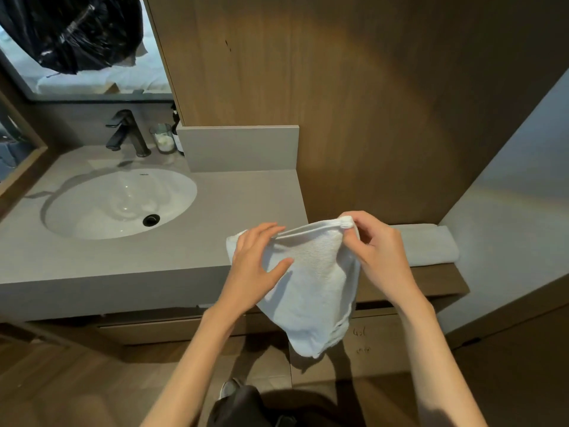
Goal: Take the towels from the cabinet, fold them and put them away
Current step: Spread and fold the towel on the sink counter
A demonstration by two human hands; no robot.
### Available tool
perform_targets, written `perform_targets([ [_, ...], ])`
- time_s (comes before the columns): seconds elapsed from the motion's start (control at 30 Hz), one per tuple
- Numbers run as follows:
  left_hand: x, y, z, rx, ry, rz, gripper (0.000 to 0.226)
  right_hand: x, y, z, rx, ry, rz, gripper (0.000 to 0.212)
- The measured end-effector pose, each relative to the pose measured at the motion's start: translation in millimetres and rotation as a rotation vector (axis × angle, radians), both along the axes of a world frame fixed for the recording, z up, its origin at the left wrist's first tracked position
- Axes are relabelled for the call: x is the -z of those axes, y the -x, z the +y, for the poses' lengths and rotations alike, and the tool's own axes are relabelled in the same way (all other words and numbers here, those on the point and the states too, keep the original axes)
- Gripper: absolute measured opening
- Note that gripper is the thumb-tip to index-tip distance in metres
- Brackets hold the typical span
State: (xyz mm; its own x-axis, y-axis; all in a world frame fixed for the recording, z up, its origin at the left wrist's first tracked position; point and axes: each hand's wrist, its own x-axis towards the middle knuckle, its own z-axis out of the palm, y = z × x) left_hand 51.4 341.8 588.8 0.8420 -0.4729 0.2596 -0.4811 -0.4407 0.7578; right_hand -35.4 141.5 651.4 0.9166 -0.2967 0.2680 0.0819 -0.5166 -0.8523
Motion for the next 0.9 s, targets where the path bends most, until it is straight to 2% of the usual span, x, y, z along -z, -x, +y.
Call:
perform_targets([
  [0.07, 12.7, -11.4, 6.6, 0.089, -0.185, -0.009, 0.056, -5.7, 4.9, -5.2, -0.011, -0.008, -0.029, 0.018],
  [0.27, 50.8, -30.8, 27.7, 0.243, -0.592, -0.081, 0.034, -11.8, 18.6, -18.1, 0.003, -0.040, -0.097, 0.026],
  [0.37, 78.4, -37.3, 55.2, 0.233, -0.769, -0.018, 0.029, -9.7, 23.5, -27.6, 0.061, -0.059, -0.130, 0.028],
  [0.47, 92.8, -38.4, 77.6, 0.183, -0.810, 0.001, 0.028, -1.5, 25.8, -33.7, 0.069, -0.051, -0.097, 0.028],
  [0.63, 79.7, -43.7, 103.3, -0.049, -0.713, -0.149, 0.031, 33.7, 18.7, -50.6, 0.160, -0.019, -0.005, 0.020],
  [0.77, 55.3, -52.7, 124.7, -0.270, -0.841, -0.293, 0.026, 68.1, 2.8, -50.9, 0.103, 0.080, 0.164, 0.024],
  [0.9, 28.4, -63.8, 137.9, -0.380, -0.906, -0.421, 0.037, 95.2, -27.4, -39.4, 0.158, 0.104, 0.224, 0.025],
])
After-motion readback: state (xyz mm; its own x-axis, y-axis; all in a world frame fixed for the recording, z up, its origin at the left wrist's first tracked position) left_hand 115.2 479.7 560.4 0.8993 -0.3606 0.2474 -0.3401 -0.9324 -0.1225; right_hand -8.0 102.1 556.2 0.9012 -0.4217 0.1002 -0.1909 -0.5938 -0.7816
